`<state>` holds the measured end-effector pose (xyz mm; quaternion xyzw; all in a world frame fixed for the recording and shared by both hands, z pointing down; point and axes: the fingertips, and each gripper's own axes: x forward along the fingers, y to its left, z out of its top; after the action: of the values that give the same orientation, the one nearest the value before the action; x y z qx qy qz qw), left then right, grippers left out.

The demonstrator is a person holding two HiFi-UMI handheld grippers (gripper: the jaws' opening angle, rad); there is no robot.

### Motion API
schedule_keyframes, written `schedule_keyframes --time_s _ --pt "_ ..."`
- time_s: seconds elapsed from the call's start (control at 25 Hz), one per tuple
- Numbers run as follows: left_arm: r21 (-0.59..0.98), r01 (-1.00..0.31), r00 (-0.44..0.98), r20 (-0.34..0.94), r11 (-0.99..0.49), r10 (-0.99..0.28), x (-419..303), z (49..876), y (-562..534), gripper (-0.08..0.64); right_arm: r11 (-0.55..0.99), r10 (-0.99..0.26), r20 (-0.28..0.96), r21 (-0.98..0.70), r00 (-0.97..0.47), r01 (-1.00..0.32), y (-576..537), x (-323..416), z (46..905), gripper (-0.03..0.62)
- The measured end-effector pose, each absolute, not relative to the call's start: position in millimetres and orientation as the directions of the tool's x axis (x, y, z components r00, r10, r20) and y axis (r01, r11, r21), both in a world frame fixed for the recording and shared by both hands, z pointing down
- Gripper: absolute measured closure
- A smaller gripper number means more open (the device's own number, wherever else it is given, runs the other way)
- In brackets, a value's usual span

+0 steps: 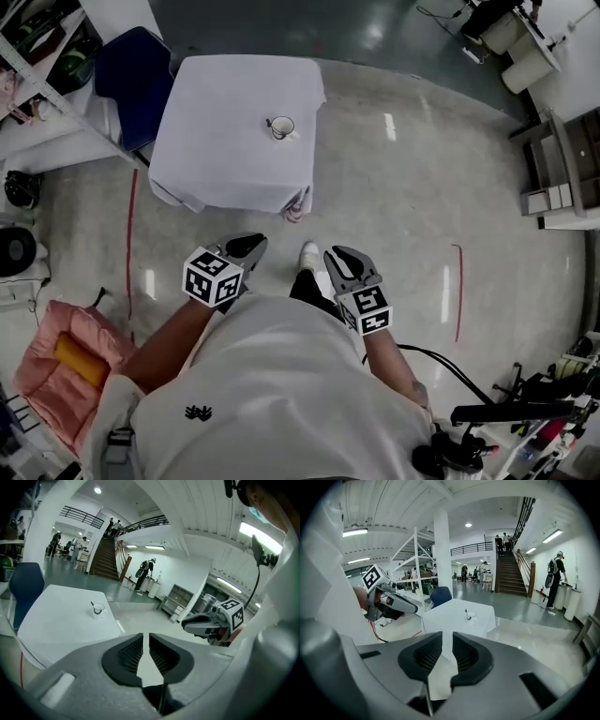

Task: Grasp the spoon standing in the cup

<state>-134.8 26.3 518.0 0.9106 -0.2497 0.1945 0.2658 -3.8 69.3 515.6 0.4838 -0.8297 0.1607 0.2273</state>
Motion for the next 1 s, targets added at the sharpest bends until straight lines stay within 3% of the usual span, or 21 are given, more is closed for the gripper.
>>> schedule_keyframes --time_s 0.2,0.48,1.0 --pt "0.396 -0.699 0.706 0.513 -0.595 -0.489 -103.4 518.4 -62.1 0.473 0.547 -0.698 0.518 -0.059 -0.494 -0.835 -8.4 56.4 506.6 0.517" --pt "0.441 -0.802 0.597 0.569 -0.403 -0.566 -75.1 548.6 -168.5 0.462 0.576 -0.668 0.531 -0.076 -0.522 -0.814 -81.0 131.3 522.3 0.518" --pt "0.503 -0.843 0.511 0.636 -0.192 -0.578 -105.0 643.1 -321.2 0.421 0.487 -0.676 0.584 -0.104 -0.45 -0.867 -139.9 141.5 531.4 0.522"
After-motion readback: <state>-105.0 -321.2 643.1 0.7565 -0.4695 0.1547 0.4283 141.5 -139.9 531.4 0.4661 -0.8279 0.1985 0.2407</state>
